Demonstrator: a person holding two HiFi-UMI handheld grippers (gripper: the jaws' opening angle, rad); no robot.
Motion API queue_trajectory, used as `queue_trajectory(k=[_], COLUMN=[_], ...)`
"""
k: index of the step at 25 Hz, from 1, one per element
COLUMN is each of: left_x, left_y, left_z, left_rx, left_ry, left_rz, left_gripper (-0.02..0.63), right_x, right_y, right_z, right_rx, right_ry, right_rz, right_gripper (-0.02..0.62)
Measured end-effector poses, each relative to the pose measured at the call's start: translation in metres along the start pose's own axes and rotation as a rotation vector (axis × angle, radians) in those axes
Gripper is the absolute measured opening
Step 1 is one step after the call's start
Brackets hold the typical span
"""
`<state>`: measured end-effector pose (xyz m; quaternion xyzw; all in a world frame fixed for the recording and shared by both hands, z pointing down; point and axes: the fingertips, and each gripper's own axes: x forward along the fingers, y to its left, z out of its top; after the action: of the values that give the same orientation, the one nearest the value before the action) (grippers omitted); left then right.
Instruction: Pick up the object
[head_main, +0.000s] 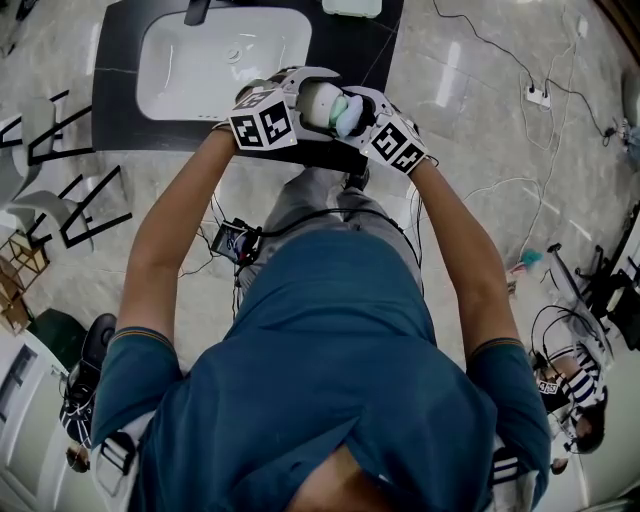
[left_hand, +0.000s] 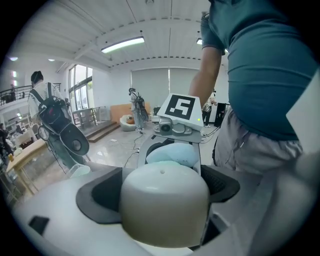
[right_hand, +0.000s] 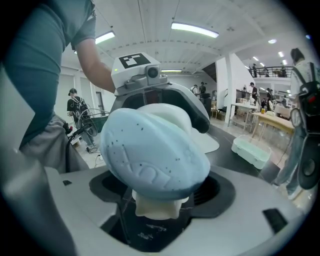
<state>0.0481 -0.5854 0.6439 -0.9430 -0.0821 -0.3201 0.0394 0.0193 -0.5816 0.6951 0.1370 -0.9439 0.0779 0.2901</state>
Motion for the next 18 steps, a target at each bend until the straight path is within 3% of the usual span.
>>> queue_trajectory(k=[18], left_x=[-0.011], left_y=[0.011], left_z=[0.033], left_rx=[-0.001], left_ry=[-0.143], left_rz=[0.110], left_gripper=[0.486], right_x=[0.004], right_y=[-0.003], right_z=[0.010], right_rx=[0.050], right_ry=[-0.050], right_rz=[-0.023], right_gripper=[0.377])
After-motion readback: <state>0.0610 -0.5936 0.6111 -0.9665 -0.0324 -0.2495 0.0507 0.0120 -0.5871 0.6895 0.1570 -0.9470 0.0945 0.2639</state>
